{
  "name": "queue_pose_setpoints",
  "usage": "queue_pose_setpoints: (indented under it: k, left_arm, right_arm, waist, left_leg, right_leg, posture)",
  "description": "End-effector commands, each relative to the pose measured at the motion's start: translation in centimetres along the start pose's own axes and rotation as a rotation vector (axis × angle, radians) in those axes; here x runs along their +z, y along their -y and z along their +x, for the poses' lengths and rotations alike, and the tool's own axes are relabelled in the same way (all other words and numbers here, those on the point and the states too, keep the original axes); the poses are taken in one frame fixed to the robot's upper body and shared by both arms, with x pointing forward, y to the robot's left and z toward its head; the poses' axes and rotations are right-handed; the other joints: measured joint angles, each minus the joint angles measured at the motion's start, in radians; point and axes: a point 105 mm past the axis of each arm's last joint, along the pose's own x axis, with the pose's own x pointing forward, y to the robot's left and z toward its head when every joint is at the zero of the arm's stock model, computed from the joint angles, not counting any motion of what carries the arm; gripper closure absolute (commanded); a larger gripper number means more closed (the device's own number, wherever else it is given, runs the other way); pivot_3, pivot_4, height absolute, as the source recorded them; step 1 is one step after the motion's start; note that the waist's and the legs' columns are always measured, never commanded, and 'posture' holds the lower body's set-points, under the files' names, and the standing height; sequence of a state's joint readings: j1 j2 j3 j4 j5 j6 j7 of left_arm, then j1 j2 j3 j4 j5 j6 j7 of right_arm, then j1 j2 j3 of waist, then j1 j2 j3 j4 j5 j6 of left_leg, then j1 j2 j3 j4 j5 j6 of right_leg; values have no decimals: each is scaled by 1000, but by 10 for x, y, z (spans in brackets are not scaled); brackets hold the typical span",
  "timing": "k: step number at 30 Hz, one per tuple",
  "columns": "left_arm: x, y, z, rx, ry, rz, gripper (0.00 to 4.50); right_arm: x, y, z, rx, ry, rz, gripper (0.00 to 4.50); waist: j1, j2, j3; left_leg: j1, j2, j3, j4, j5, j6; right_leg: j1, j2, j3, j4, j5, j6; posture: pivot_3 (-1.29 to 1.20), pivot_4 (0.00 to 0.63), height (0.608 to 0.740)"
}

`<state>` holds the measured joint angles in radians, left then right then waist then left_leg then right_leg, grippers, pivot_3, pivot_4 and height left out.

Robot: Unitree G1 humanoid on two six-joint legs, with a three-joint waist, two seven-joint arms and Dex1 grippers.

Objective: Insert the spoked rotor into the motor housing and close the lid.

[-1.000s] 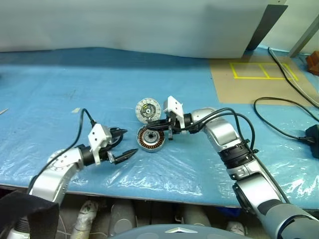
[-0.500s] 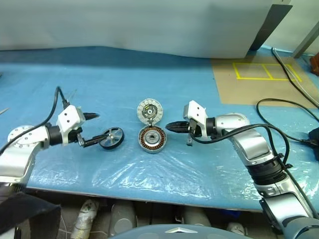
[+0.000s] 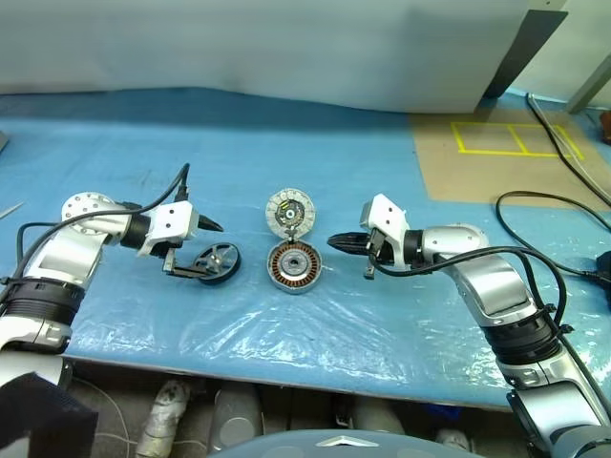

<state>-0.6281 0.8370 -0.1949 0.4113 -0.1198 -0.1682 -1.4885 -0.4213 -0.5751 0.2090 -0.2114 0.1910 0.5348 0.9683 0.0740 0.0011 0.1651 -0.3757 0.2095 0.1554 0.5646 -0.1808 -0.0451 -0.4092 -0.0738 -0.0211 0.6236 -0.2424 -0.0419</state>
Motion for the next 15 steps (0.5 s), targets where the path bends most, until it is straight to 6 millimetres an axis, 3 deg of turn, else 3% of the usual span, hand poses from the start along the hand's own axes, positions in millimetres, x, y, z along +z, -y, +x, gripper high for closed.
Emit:
queue_pose_setpoints:
  k: [1, 12, 15]
  left_arm:
    - [-4, -6, 1, -23, -64, 62, 0]
    - [-12, -1, 13, -132, -110, 81, 0]
    - [-15, 0, 15, -147, -127, 95, 0]
  right_arm:
    - [9, -2, -4, -16, 30, -23, 4455]
    - [17, -25, -17, 87, 52, -20, 4455]
    - [18, -23, -18, 71, 47, -27, 4455]
  waist:
    - [2, 0, 0]
    - [8, 0, 0]
    - [10, 0, 0]
  left_leg:
    - [0, 0, 0, 0, 0, 0]
    - [0, 0, -1, 0, 0, 0]
    - [0, 0, -1, 0, 0, 0]
  right_leg:
    - [0, 0, 0, 0, 0, 0]
    - [0, 0, -1, 0, 0, 0]
    - [1, 0, -1, 0, 0, 0]
  posture:
    - [0, 150, 740]
    - [0, 150, 740]
    - [0, 150, 740]
